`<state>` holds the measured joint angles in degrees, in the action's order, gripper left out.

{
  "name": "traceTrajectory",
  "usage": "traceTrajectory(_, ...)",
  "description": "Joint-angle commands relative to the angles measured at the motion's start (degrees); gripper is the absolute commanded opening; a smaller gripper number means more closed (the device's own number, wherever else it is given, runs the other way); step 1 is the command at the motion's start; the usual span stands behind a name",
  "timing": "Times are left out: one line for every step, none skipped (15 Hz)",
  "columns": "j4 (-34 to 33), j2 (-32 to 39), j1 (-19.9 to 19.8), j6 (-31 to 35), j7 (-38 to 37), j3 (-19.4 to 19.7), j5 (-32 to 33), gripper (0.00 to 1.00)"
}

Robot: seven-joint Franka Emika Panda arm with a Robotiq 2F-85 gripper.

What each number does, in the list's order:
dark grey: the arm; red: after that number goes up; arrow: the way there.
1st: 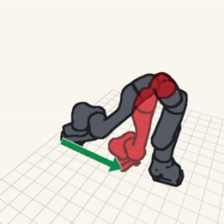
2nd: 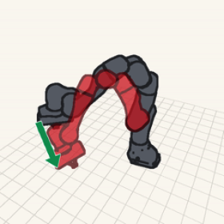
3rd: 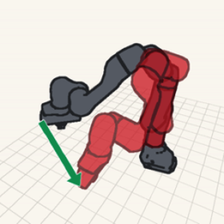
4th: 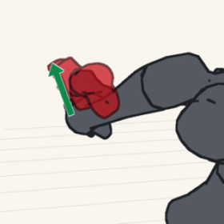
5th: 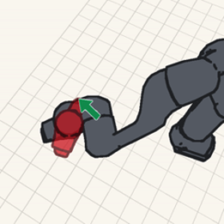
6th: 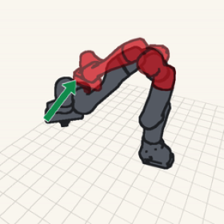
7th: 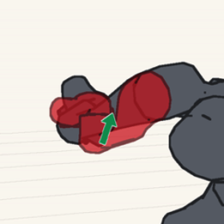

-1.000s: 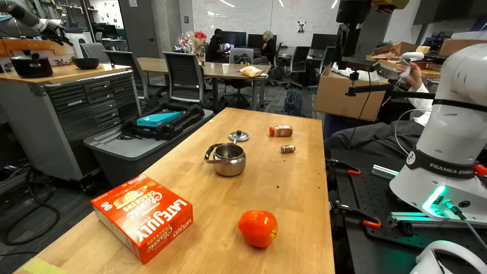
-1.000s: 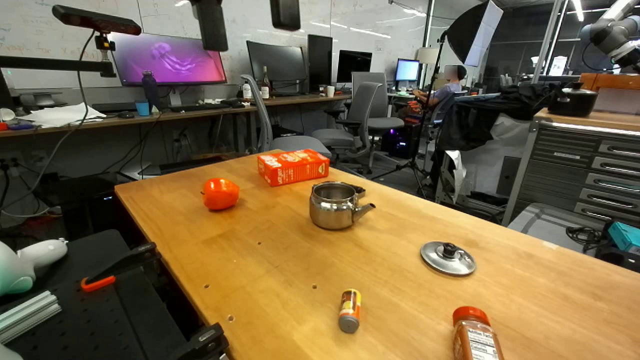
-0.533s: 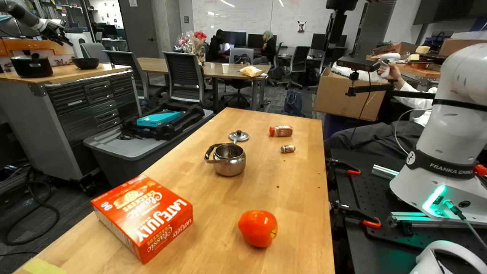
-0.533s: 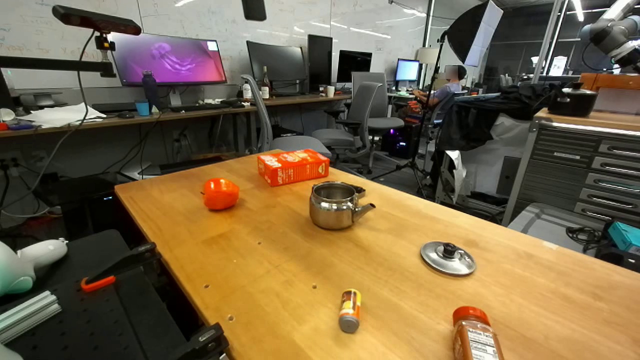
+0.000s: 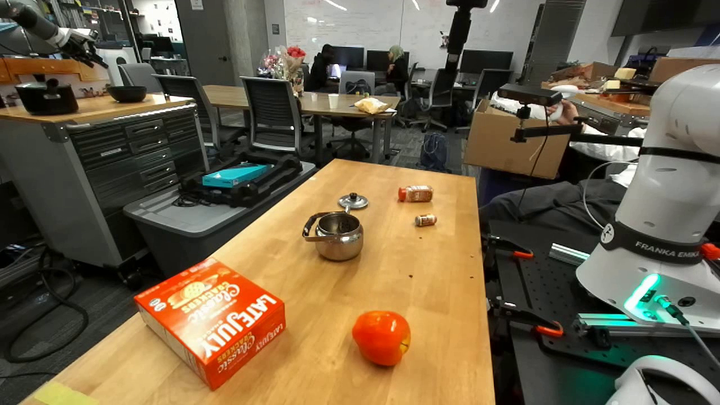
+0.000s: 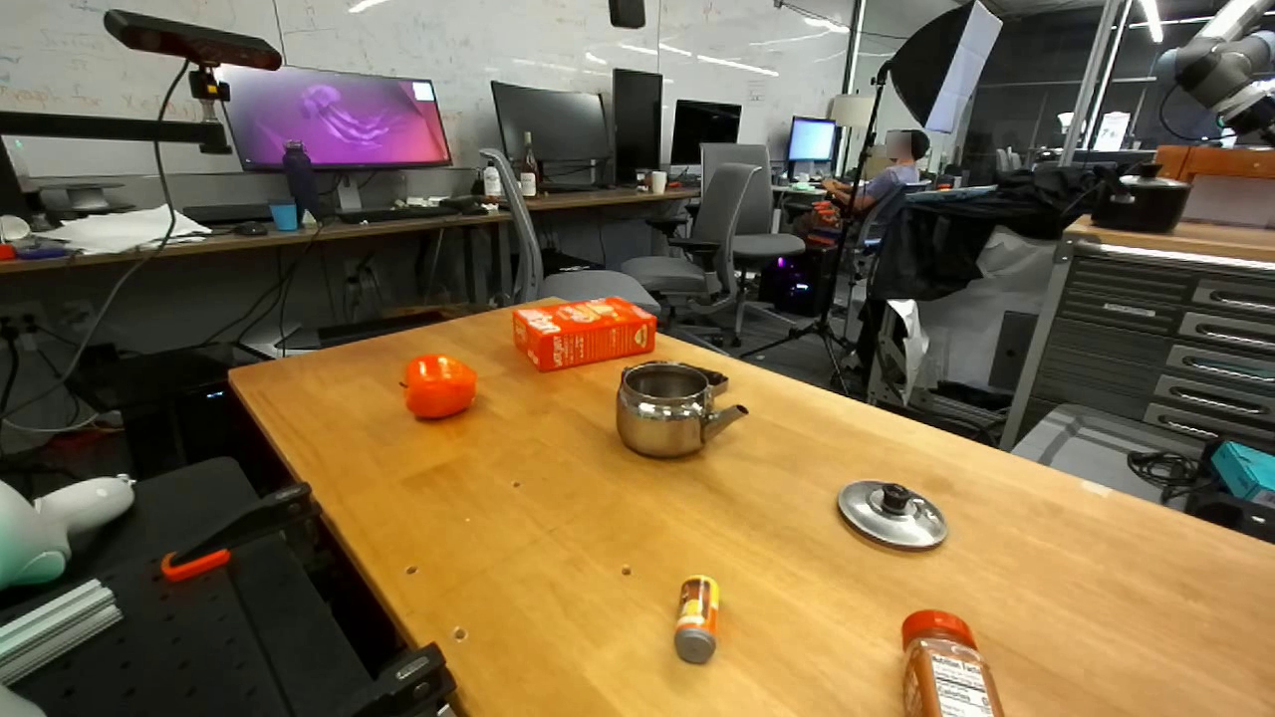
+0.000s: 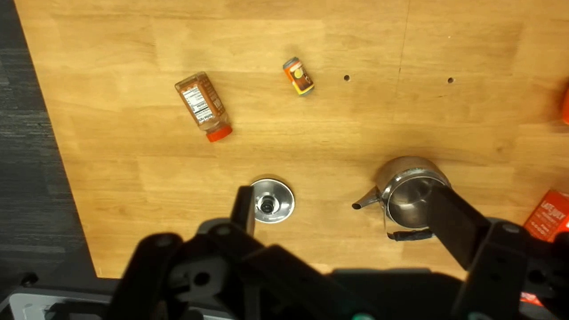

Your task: Place the silver lid on the silver kettle

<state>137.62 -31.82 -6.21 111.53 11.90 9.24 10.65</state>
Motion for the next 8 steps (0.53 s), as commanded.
traceTrajectory(-5.00,5.89,1.11,1.36,-0.31,-0.27,-2.08,1.00)
traceTrajectory(-5.52,7.17,1.28,2.37,-0.47,-0.43,-2.43,1.00)
traceTrajectory(-6.01,8.25,1.45,3.21,-0.52,-0.61,-2.54,1.00)
traceTrajectory(-6.51,9.57,1.54,4.22,-1.00,-0.91,-2.50,1.00)
traceTrajectory(-7.00,10.78,1.62,5.02,-1.26,-1.10,-2.52,1.00)
traceTrajectory(-7.58,12.16,1.63,6.02,-1.81,-1.37,-2.45,1.00)
traceTrajectory(-8.15,13.36,1.62,7.05,-2.37,-1.62,-2.47,1.00)
traceTrajectory(-8.83,14.69,1.61,7.90,-2.79,-1.78,-2.61,1.00)
